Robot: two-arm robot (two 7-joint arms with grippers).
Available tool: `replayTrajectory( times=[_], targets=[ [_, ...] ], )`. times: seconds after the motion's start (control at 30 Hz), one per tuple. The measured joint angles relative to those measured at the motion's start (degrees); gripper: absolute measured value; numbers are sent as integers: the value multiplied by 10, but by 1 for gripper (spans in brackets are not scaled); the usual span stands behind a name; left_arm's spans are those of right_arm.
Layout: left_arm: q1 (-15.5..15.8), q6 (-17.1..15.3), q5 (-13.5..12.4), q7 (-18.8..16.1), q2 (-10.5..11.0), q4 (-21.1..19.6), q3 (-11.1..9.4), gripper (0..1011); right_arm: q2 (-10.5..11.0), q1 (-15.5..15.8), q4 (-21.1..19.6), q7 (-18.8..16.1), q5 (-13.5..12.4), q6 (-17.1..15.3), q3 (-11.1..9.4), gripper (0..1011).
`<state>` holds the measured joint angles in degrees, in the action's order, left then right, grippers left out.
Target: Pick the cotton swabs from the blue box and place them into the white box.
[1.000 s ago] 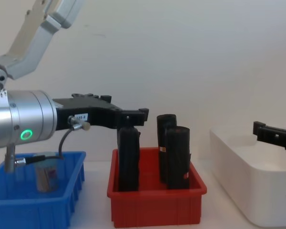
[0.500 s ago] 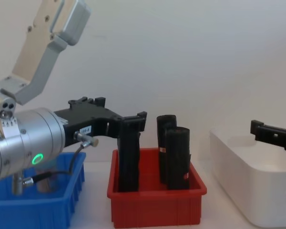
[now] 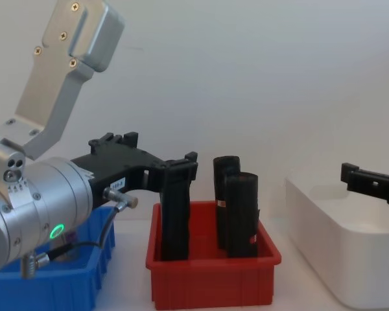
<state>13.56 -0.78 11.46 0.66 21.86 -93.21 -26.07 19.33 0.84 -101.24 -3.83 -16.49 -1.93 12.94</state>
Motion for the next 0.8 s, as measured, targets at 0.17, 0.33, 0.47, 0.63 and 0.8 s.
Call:
replayTrajectory(
  times=[0.17, 0.33, 0.47, 0.63, 0.8],
  targets=[
    [0, 0, 0, 0, 0, 0, 0, 1004, 0, 0, 0, 0, 0, 0, 0, 1001],
    [0, 0, 0, 0, 0, 0, 0, 1004, 0, 0, 0, 0, 0, 0, 0, 1001],
    [0, 0, 0, 0, 0, 0, 0, 1004, 0, 0, 0, 0, 0, 0, 0, 1001],
    [0, 0, 0, 0, 0, 0, 0, 1004, -1, -2, 4, -3, 0, 0, 0, 1001],
    [0, 0, 0, 0, 0, 0, 0, 1004, -6, -12, 17, -12, 3, 1, 0, 1001]
  ],
)
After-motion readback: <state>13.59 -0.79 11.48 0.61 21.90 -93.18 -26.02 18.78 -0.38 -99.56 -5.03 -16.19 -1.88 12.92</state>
